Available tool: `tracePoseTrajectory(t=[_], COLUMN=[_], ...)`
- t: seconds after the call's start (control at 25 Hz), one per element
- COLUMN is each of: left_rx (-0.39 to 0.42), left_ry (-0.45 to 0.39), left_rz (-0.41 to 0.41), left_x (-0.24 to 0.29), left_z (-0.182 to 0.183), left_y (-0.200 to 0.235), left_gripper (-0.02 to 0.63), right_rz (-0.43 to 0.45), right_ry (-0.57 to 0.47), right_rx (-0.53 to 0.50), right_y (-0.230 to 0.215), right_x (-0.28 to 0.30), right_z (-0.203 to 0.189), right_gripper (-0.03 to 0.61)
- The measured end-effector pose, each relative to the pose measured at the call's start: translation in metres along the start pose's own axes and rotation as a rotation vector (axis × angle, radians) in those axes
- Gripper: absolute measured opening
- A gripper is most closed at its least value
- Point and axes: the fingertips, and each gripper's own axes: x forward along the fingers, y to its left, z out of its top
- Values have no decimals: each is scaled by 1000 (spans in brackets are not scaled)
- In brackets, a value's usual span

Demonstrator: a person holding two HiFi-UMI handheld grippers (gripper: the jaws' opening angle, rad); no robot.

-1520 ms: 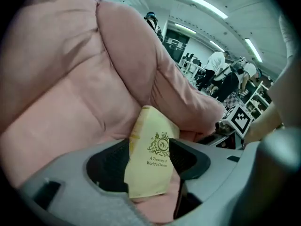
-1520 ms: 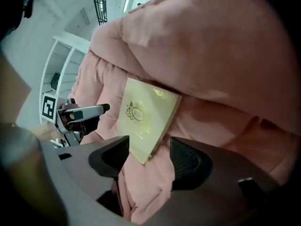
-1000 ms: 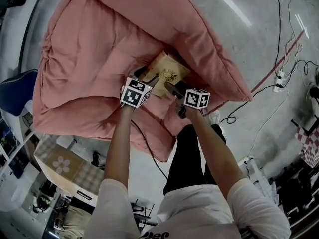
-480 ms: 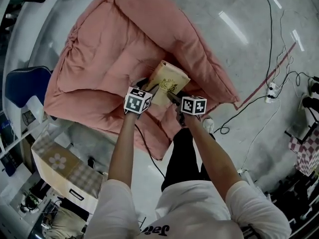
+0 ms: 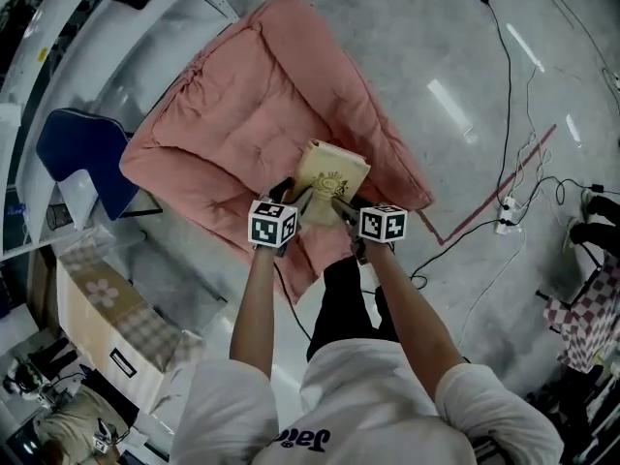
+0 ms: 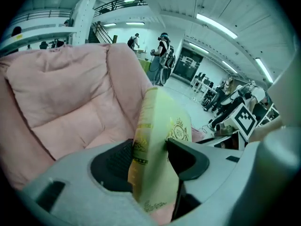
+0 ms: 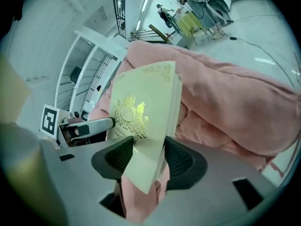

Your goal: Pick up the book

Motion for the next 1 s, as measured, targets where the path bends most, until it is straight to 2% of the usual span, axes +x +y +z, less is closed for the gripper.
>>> tracePoseTrajectory(t=[0.16, 0.36, 1.0], left_rx=[-42, -104, -105], left_ry=[-70, -169, -644], left_rz=[24, 62, 226], left_x=[-36, -85, -242], left_z=[4, 10, 84], left_y=[-38, -90, -215], left_gripper=[235, 233, 233], right_rz=[15, 31, 150], right_ry=[-14, -39, -231], right_rx=[-44, -164, -642], right_y=[23, 53, 187], right_x=[-47, -110, -265], right_z=[-3, -2, 63], right_gripper=[207, 206, 206])
